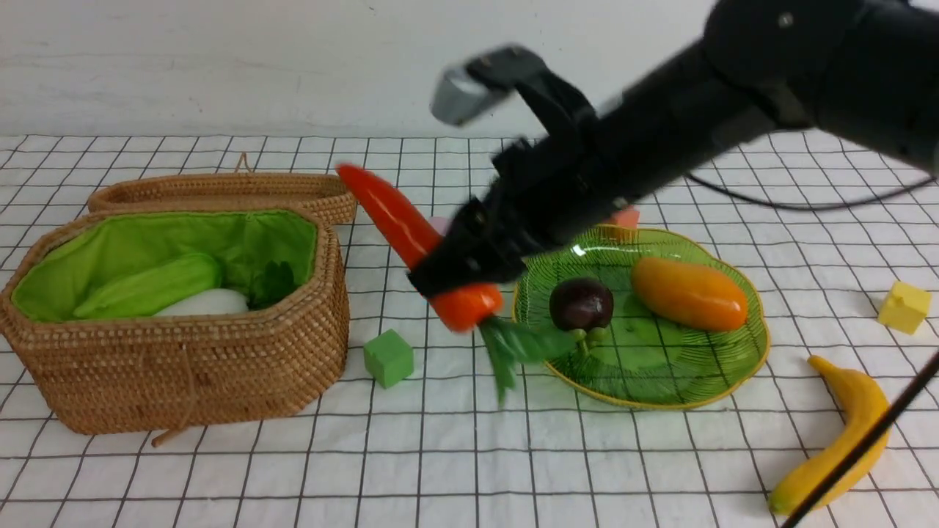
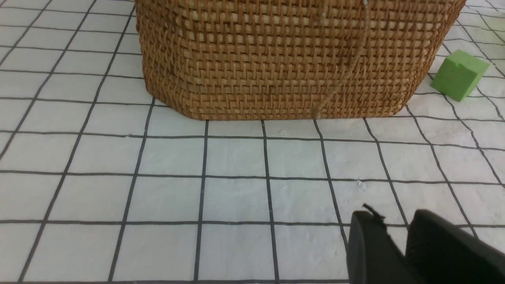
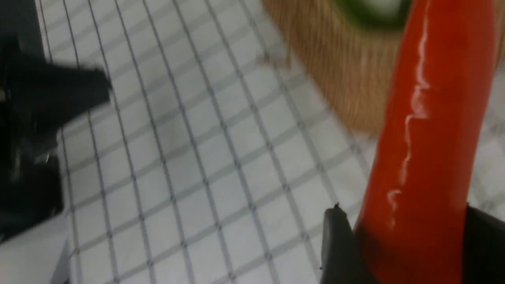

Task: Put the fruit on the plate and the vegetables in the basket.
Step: Use the right arm to grab a carrot and put it into the left basket

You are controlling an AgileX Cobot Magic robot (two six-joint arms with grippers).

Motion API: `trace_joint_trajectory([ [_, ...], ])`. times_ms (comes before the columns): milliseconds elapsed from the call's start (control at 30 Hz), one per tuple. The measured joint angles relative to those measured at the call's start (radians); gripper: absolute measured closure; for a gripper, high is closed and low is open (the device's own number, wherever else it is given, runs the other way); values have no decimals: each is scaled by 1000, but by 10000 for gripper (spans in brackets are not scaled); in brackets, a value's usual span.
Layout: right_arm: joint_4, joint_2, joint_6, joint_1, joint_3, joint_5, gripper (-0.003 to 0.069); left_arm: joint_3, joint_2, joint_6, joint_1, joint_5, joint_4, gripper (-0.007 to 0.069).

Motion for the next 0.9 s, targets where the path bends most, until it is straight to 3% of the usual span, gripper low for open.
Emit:
trace_joint_trajectory([
  [333,15,439,-81,173,-558,-409,300,0,0,0,0,0,0,473],
  [567,16,608,-102,198,-644,-474,297,0,0,0,0,0,0,473],
  [700,16,623,-102,198,-644,-456,185,0,0,0,0,0,0,469],
  [767,15,615,-95,198,-650,-427,59,0,0,0,0,0,0,467],
  [900,-29,558,-82,187,-651,-297,-16,0,0,0,0,0,0,461],
])
